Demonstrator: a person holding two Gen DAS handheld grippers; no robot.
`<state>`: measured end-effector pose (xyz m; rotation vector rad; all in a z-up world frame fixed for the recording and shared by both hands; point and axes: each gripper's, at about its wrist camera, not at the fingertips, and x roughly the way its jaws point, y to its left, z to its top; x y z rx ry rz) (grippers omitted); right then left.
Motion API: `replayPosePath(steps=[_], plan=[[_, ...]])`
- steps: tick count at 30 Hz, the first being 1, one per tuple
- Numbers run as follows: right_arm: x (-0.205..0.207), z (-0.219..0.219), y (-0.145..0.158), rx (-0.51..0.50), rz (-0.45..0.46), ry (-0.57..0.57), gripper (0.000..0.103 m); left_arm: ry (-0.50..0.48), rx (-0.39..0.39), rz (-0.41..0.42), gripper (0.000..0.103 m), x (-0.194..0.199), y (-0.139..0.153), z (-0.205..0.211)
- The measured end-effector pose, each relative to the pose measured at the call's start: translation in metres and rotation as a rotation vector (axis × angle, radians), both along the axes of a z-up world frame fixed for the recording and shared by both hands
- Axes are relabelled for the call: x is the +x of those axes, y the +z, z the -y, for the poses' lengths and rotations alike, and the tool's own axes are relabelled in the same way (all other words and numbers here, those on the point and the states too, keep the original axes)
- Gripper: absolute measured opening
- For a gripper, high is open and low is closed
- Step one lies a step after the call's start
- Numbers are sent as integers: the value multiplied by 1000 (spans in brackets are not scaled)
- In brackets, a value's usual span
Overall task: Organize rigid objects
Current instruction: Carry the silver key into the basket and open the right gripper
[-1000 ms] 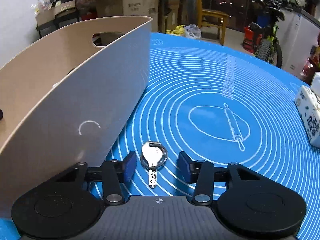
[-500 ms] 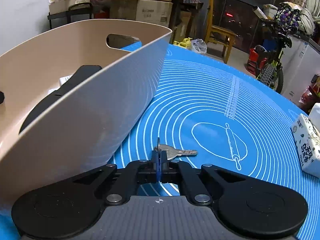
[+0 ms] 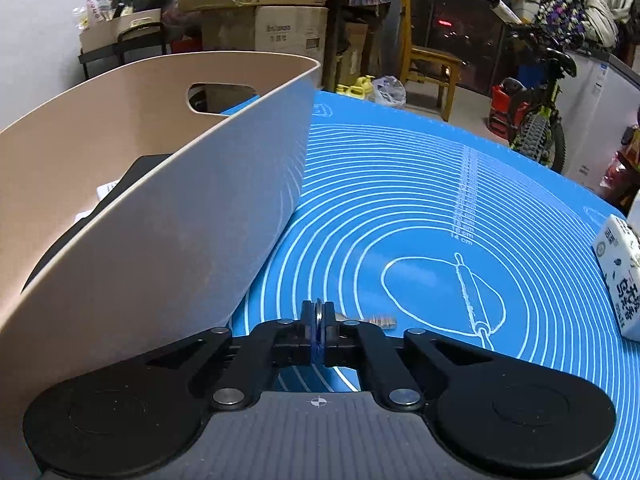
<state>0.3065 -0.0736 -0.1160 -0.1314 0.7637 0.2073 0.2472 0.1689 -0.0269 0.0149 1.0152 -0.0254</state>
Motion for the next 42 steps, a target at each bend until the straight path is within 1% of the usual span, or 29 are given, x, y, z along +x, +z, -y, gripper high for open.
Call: replayPosePath(steps=[2,5,9,14,20,23,26,29,33,38,42], plan=[[-2,1,4,-13,12,-15,13,0,1,0,5,0,0,1],[-4,7,18,-4,39,-49,13,0,0,0,5,0,0,1],[-8,19,41,22,80,-93,13,0,0,0,5,0,-1,1],[-20,25,74,75,157,-112,13,0,0,0,5,0,-1,1],[-32,20,111,143,264,-91,13,0,2,0,5,0,-1,1],[-39,9,127,195,309,-50,13,0,2,-1,5,0,-1,1],[-41,-6,136,229,325,6,13,1,2,-1,5,0,-1,1],[-40,-24,137,243,319,54,13,1,2,-1,5,0,-1,1],[-32,-49,128,239,273,99,13,0,1,-1,5,0,-1,1],[-20,-73,108,217,190,133,13,1,1,-1,5,0,-1,2],[-5,-91,94,180,119,149,13,0,2,-1,5,0,-1,1]])
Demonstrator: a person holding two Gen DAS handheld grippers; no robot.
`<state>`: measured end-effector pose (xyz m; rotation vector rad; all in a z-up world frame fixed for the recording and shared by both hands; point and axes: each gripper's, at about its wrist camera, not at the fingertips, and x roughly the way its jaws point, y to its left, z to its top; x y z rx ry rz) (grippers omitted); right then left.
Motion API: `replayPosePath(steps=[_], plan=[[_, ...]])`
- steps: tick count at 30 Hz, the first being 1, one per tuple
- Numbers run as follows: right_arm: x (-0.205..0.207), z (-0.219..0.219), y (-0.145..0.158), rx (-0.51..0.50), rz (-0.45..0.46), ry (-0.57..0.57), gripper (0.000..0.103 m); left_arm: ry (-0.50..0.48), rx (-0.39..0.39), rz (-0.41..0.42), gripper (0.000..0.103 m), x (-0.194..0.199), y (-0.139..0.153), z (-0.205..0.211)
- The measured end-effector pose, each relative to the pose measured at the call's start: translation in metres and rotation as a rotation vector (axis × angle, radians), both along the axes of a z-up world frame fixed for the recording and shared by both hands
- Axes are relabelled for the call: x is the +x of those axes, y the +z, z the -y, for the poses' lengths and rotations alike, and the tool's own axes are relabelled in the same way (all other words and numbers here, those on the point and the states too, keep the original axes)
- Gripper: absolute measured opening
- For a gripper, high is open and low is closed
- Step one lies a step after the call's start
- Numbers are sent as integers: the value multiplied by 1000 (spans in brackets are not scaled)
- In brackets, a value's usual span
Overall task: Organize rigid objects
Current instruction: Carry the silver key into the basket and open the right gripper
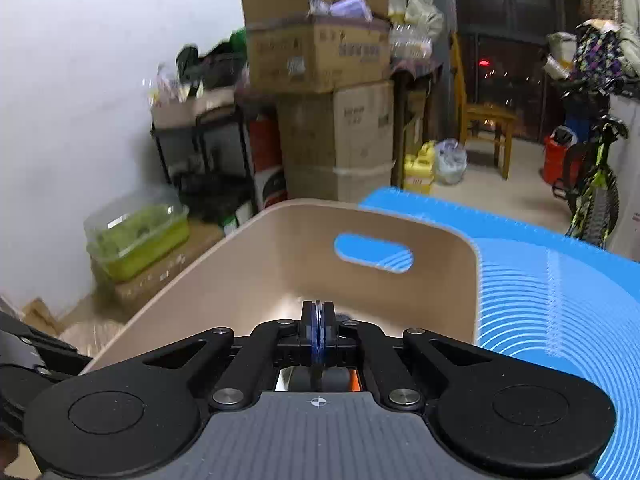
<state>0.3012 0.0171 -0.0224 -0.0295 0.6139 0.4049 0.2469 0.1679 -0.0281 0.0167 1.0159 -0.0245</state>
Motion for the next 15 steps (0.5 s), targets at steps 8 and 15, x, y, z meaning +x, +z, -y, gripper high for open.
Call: replayPosePath(steps=[8,15], plan=[[17,-22,-12,-69,-126,20,14,-1,3,-1,5,-1,0,-2],[26,-22,-19,-77,-203,6,18,-3,2,2,5,-1,1,-3]])
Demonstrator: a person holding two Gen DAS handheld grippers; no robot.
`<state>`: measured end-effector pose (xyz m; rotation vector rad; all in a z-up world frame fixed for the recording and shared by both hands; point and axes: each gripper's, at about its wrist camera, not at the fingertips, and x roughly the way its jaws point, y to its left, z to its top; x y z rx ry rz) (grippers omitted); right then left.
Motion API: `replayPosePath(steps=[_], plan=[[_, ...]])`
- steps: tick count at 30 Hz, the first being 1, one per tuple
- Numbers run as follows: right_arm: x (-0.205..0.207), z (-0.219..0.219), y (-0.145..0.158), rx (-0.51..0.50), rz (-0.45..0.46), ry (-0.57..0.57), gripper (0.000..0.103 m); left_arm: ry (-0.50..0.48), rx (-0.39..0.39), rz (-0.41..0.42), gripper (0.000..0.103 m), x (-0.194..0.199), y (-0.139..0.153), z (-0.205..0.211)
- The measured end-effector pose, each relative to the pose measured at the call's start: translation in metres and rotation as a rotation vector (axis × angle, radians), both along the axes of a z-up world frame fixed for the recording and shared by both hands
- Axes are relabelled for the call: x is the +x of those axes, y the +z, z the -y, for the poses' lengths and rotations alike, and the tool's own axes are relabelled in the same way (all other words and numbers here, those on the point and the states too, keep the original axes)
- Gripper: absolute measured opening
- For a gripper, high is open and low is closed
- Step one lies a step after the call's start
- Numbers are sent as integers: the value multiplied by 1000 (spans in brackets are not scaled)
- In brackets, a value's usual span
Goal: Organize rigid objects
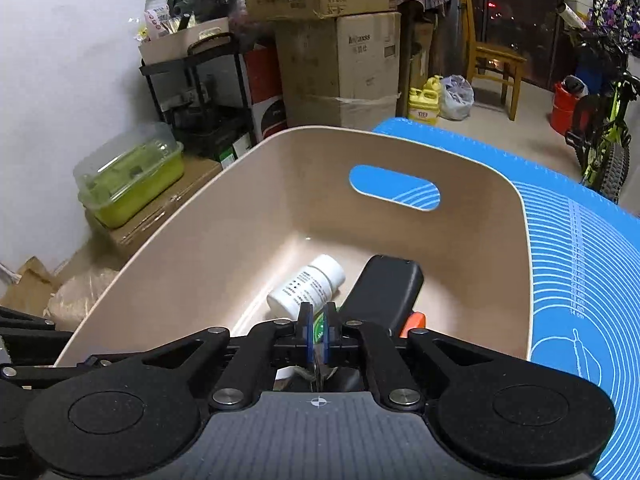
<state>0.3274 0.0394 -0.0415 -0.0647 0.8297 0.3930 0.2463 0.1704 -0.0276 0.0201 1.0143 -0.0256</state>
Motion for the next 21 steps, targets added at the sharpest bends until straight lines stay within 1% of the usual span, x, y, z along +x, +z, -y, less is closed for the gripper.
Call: replayPosePath(steps=[1,3,4,6,8,9,16,21], plan=[[1,1,0,0,-8,-3,24,0,0,0,5,0,0,0],[3,2,0,12,-15,-10,45,0,0,-1,5,0,1,0],[2,3,1,18,-14,-9,54,2,1,-2,5,1,1,0],[-1,4,5,22,9,-9,57,4,-3,-3,5,1,1,-2],[-4,6,9,20,25,-4,58,4,-2,-3,5,2,1,-1],[-6,8,12,22,33,-6,61,4,-1,-3,5,2,1,-1],[-16,23,31,49,70,-39,71,9,-2,-2,5,3,3,0],[-28,33,40,42,91,-60,75,10,10,2,6,1,6,4]])
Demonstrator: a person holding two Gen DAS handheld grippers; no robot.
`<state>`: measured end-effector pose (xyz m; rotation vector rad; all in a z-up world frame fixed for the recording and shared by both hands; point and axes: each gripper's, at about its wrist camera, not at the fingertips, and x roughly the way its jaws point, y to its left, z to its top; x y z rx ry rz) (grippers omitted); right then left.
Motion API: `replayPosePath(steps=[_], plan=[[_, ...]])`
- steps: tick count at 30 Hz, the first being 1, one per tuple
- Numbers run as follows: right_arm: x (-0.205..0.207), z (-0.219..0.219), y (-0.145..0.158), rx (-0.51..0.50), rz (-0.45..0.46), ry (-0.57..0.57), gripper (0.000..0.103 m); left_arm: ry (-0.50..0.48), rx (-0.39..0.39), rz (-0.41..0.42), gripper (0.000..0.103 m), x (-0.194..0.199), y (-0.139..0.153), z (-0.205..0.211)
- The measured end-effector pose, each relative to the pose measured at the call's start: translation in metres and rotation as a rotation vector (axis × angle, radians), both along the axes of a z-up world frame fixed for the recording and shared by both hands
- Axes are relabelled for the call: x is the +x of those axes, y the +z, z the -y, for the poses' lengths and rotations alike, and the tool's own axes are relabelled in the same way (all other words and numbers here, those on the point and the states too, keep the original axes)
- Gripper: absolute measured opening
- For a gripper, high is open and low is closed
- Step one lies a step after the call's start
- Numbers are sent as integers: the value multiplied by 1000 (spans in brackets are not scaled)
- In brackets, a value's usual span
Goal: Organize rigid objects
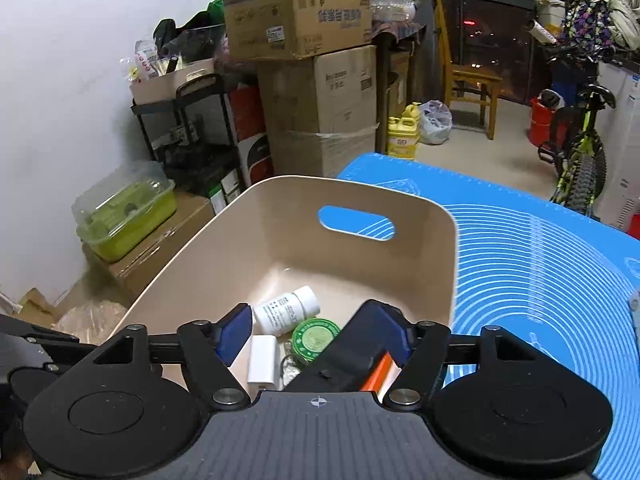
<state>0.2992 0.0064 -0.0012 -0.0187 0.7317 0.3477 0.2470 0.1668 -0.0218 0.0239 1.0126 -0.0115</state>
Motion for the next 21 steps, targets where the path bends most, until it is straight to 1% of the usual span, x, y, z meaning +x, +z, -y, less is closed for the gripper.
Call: replayPosePath(steps=[4,9,11,12,13,14,17,21], plan=[[-13,10,4,-2,-1,-21,77,-8,13,16,7,-5,7,1],[-32,20,11,-10,-5,-27,78,-20,52,69,8,-17,24,8],[-41,23,14,-17,0,-28,78,-18,58,77,19,-21,28,9],[-45,24,16,-17,3,-28,79,-16,64,82,26,-23,31,9],[-50,26,18,-18,3,-30,80,-15,71,88,38,-25,33,10],[-54,28,20,-18,5,-33,80,-15,79,99,46,-28,36,11],[-68,33,26,-17,12,-40,81,-15,88,126,55,-37,48,13],[-86,40,34,-20,21,-52,83,-18,85,166,64,-51,66,18]])
